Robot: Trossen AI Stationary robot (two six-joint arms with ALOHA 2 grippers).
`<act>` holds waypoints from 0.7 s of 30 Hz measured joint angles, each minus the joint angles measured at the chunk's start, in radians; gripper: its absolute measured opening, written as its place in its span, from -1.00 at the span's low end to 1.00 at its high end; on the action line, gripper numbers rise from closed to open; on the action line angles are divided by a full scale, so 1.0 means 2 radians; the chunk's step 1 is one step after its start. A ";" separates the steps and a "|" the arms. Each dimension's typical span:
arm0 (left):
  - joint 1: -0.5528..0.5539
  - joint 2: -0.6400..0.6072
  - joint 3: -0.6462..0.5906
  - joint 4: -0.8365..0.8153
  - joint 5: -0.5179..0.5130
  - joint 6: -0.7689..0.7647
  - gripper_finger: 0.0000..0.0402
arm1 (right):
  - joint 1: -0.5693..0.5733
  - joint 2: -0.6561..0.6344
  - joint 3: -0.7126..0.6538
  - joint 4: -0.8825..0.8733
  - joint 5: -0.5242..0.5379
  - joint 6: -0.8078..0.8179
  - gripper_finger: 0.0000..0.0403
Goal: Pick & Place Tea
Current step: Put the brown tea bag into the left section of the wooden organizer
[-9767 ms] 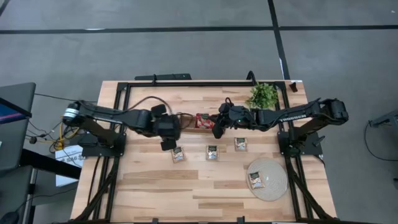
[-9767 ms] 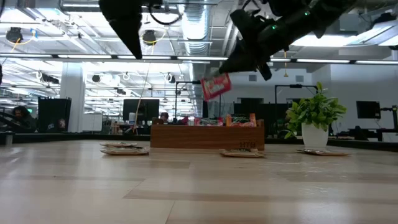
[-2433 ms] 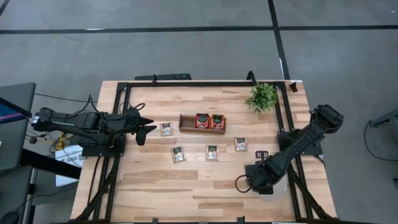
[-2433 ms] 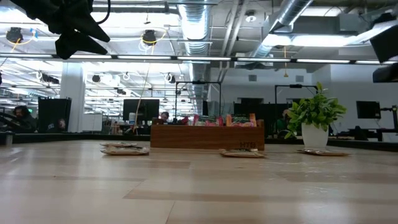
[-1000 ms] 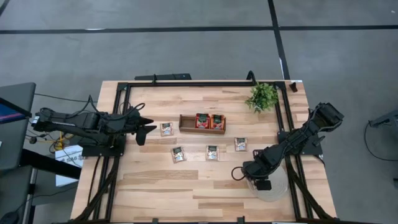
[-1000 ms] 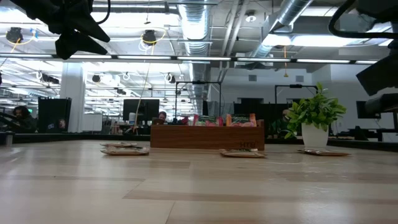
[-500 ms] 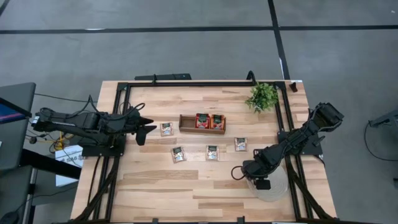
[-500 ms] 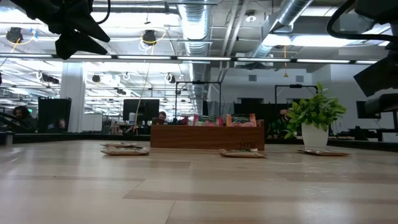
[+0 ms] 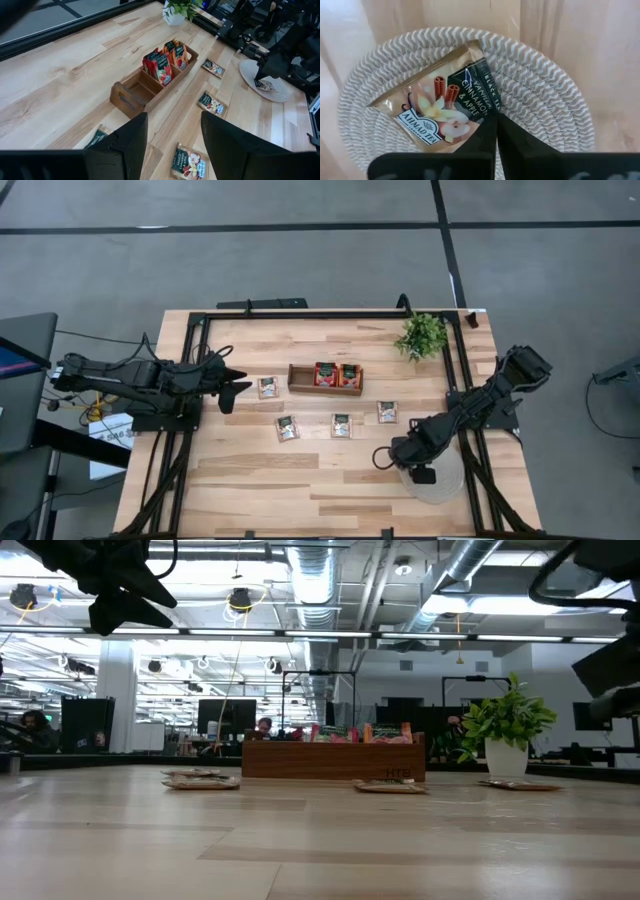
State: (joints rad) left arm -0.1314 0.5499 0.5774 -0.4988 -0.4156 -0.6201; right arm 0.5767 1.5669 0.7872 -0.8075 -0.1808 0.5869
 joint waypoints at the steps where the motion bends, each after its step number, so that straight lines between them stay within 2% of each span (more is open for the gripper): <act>1: 0.000 0.000 0.000 0.000 0.000 0.000 -0.12 | -0.002 0.000 0.005 -0.004 0.000 0.000 -0.99; 14: 0.000 0.000 0.000 0.006 0.000 -0.033 -0.12 | -0.006 -0.001 0.086 -0.084 0.004 -0.001 -1.00; 21: 0.000 0.000 0.000 0.008 0.000 -0.057 -0.12 | -0.028 -0.001 0.154 -0.132 0.057 -0.012 -1.00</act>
State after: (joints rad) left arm -0.1314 0.5501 0.5774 -0.4831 -0.4156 -0.7345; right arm 0.5197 1.5646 1.0955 -1.0711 -0.0660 0.5627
